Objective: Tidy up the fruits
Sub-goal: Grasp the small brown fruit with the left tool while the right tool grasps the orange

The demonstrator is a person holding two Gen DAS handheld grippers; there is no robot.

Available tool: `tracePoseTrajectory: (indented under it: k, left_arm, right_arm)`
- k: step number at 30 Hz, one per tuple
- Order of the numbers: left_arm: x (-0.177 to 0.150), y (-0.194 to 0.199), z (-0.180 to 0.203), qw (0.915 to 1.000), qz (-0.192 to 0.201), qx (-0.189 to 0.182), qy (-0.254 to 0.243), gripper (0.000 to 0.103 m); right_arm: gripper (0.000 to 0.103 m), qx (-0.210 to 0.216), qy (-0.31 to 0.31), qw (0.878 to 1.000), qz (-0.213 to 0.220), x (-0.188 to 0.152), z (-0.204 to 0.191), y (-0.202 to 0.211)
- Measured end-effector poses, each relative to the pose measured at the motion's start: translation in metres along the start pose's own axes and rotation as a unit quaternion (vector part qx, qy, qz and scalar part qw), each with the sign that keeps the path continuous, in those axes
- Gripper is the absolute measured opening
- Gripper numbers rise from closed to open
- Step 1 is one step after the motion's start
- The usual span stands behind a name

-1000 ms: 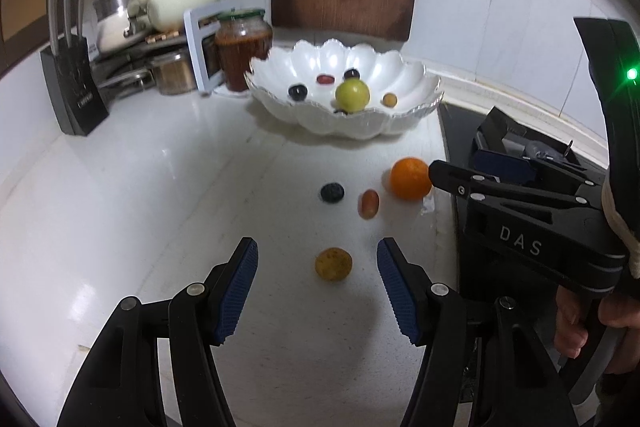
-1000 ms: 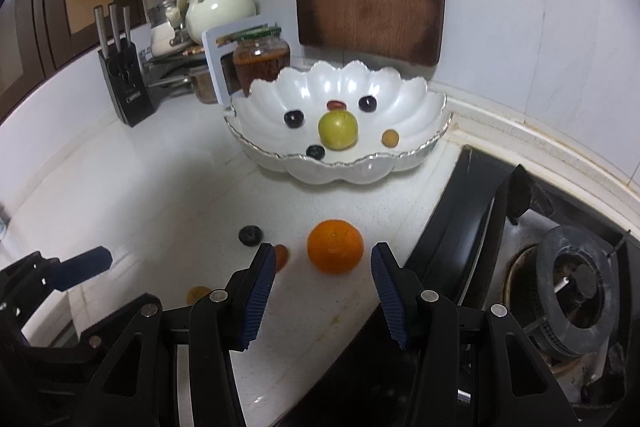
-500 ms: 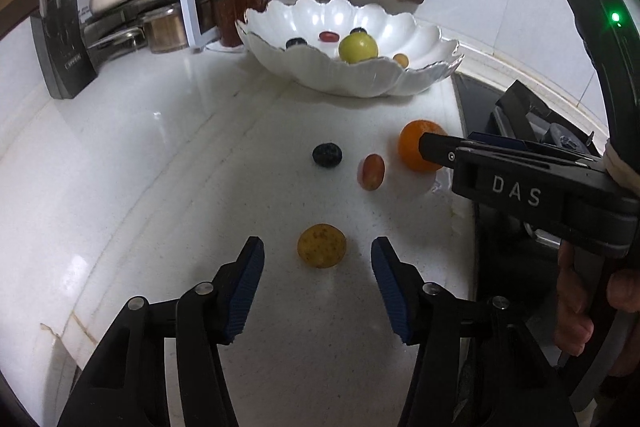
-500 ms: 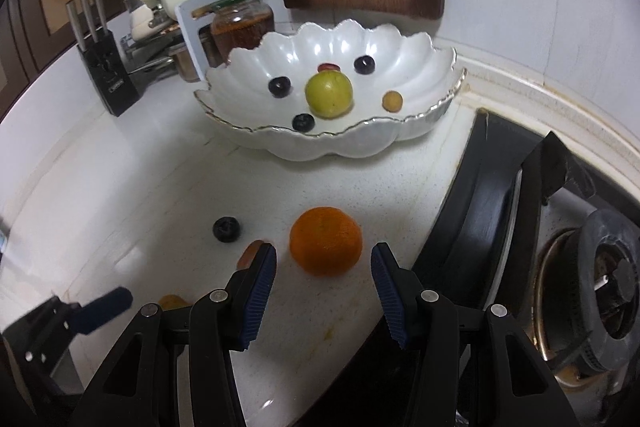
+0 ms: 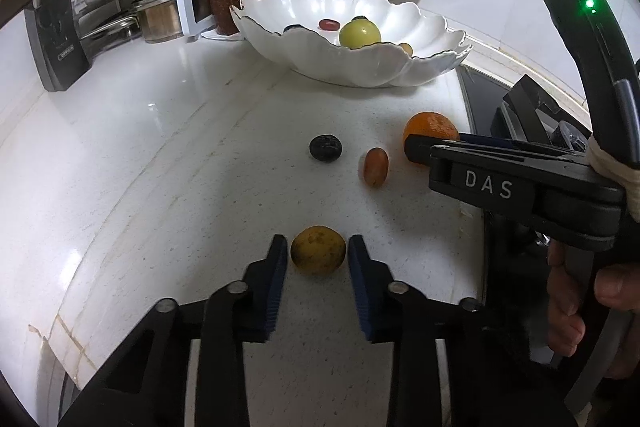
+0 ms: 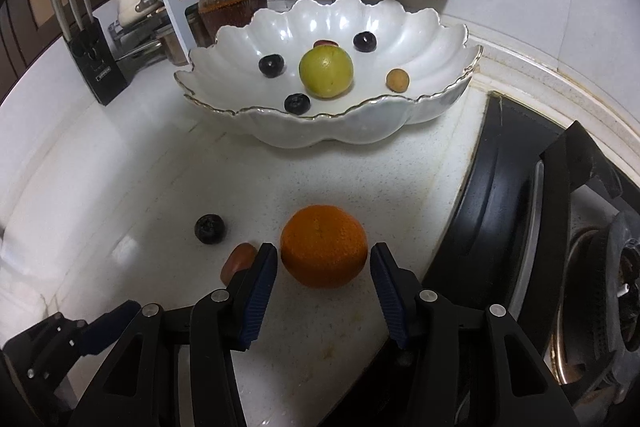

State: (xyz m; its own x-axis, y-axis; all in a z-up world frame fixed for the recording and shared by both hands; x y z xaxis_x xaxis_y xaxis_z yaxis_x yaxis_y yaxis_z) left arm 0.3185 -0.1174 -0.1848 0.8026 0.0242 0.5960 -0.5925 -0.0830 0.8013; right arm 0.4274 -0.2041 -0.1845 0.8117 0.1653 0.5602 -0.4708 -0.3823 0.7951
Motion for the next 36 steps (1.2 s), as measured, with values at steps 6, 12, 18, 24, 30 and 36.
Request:
tracePoseTrajectory:
  k: [6,12,18,24,30,36]
  left_arm:
    - [0.002,-0.001,-0.003,0.9999,0.003,-0.009,0.006,0.029]
    - [0.008,0.005,-0.007,0.9997,0.010,-0.021,0.004,0.028]
    - [0.021,0.012,-0.011,0.9991,0.023,-0.033,-0.013,0.028]
    - [0.031,0.022,-0.015,0.9980,0.038,-0.044,-0.024,0.028]
    - [0.040,0.034,-0.018,0.9961,0.055,-0.057,-0.037,0.028]
    - [0.052,0.045,-0.026,0.9938,0.072,-0.073,-0.043,0.028]
  right_arm:
    - [0.044,0.001,0.000,1.000,0.005,-0.001,0.001,-0.001]
    - [0.043,0.000,-0.006,1.000,0.008,-0.003,0.002,0.001]
    - [0.043,-0.009,-0.022,1.000,0.015,-0.009,0.006,0.010]
    - [0.042,-0.018,-0.038,0.999,0.030,-0.011,0.008,0.027]
    - [0.042,-0.025,-0.051,0.997,0.051,-0.011,0.005,0.048]
    - [0.042,-0.032,-0.061,0.995,0.075,-0.007,-0.002,0.068]
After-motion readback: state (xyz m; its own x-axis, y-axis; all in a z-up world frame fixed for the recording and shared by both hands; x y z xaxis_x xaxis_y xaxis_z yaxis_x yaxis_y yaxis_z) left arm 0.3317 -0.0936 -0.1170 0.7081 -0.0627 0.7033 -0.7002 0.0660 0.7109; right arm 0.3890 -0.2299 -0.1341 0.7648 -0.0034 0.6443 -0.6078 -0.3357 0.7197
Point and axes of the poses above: each gripper's, at about its wrist camera, not at the fingertips, and y roughly against the way its jaws point, z to its right, x to its top, the point moved 5 cm from there along -y, roughly the way its jaws point, and after that the axes turned 12 degrees about -y, right-handed, at the moved point
